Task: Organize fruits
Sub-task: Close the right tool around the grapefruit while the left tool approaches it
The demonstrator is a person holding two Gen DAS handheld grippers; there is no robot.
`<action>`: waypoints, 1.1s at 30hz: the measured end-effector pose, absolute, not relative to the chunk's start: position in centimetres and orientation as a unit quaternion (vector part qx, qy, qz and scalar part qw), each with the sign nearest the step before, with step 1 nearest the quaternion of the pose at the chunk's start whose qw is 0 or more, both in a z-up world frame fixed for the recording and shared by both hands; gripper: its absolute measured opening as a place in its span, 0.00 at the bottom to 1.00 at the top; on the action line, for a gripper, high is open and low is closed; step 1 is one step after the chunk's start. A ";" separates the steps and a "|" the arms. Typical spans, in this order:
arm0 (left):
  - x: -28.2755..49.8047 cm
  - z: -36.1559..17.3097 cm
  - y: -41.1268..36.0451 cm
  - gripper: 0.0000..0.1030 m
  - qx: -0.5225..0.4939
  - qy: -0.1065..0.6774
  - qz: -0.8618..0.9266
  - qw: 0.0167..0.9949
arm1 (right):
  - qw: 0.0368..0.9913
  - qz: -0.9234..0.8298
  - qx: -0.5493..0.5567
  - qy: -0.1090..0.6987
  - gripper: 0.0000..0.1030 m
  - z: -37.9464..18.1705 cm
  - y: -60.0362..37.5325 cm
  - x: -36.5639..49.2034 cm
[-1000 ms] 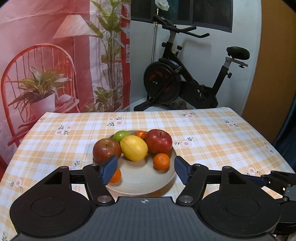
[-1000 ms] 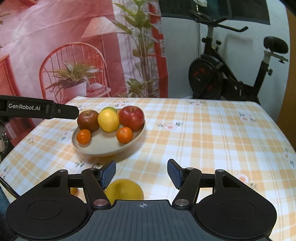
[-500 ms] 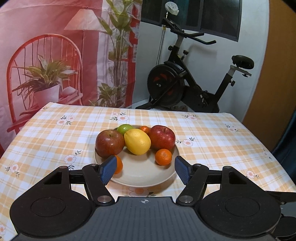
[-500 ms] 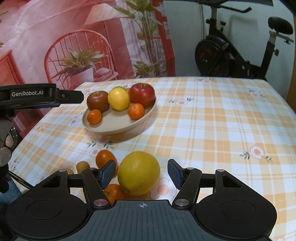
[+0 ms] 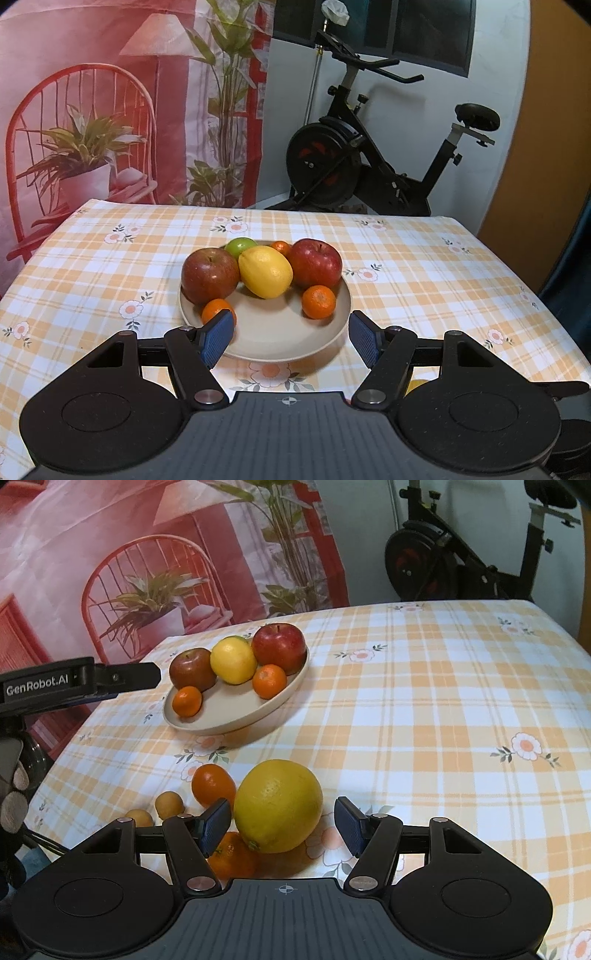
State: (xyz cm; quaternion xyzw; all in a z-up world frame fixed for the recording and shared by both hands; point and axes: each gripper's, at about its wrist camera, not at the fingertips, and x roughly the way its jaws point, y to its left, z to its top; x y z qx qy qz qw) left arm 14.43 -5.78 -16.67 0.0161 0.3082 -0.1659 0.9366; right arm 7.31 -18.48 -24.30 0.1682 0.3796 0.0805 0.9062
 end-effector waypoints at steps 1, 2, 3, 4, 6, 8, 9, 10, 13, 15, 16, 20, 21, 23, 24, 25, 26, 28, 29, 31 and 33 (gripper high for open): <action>14.4 -16.7 -5.8 0.69 0.017 0.309 -0.167 0.936 | 0.905 0.082 0.171 0.381 0.56 -24.4 -18.5 7.4; 14.5 -16.8 -5.9 0.69 0.019 0.311 -0.168 0.935 | 0.904 0.083 0.173 0.381 0.56 -24.4 -18.5 7.4; 14.5 -16.9 -5.9 0.69 0.021 0.313 -0.169 0.934 | 0.903 0.085 0.175 0.382 0.56 -24.5 -18.5 7.4; 14.5 -16.9 -5.9 0.69 0.022 0.314 -0.169 0.934 | 0.902 0.087 0.178 0.383 0.56 -24.6 -18.5 7.4; 14.6 -17.0 -5.9 0.69 0.024 0.317 -0.171 0.933 | 0.900 0.090 0.183 0.385 0.55 -24.7 -18.5 7.4; 14.6 -17.0 -5.9 0.69 0.025 0.316 -0.173 0.932 | 0.898 0.092 0.188 0.386 0.54 -24.8 -18.6 7.5; 14.5 -17.0 -5.9 0.69 0.026 0.316 -0.173 0.932 | 0.898 0.092 0.191 0.386 0.54 -24.9 -18.6 7.5; 14.6 -17.0 -5.9 0.69 0.026 0.317 -0.174 0.932 | 0.897 0.092 0.193 0.387 0.53 -24.9 -18.6 7.5; 14.6 -17.1 -5.9 0.69 0.027 0.320 -0.175 0.931 | 0.896 0.094 0.199 0.386 0.52 -25.1 -18.7 7.6; 14.7 -17.2 -5.9 0.69 0.027 0.323 -0.175 0.930 | 0.896 0.093 0.201 0.384 0.50 -25.1 -18.8 7.5; 14.7 -17.3 -5.9 0.69 0.027 0.324 -0.175 0.929 | 0.896 0.093 0.202 0.384 0.49 -25.1 -18.8 7.5; 14.9 -17.4 -5.8 0.69 0.025 0.327 -0.174 0.929 | 0.897 0.093 0.205 0.380 0.49 -25.2 -18.9 7.5; 14.9 -17.4 -5.8 0.69 0.024 0.327 -0.173 0.929 | 0.897 0.093 0.206 0.379 0.49 -25.3 -18.9 7.5; 14.9 -17.4 -5.8 0.69 0.023 0.328 -0.171 0.929 | 0.898 0.093 0.208 0.376 0.49 -25.3 -19.0 7.5; 15.0 -17.4 -5.7 0.69 0.022 0.328 -0.170 0.929 | 0.898 0.093 0.209 0.375 0.49 -25.3 -19.0 7.4; 15.0 -17.4 -5.7 0.69 0.021 0.328 -0.169 0.929 | 0.899 0.093 0.210 0.373 0.48 -25.3 -19.0 7.4; 15.0 -17.4 -5.7 0.69 0.020 0.329 -0.168 0.929 | 0.900 0.093 0.212 0.371 0.48 -25.3 -19.0 7.5; 15.1 -17.5 -5.7 0.69 0.019 0.331 -0.168 0.929 | 0.902 0.093 0.212 0.365 0.48 -25.3 -19.0 7.6; 15.1 -17.5 -5.7 0.69 0.019 0.331 -0.168 0.928 | 0.903 0.093 0.212 0.363 0.48 -25.3 -19.0 7.6; 15.1 -17.6 -5.8 0.69 0.019 0.333 -0.169 0.927 | 0.905 0.094 0.212 0.356 0.48 -25.3 -19.0 7.8; 15.2 -17.6 -5.8 0.69 0.019 0.335 -0.170 0.927 | 0.908 0.094 0.212 0.350 0.48 -25.3 -19.1 8.1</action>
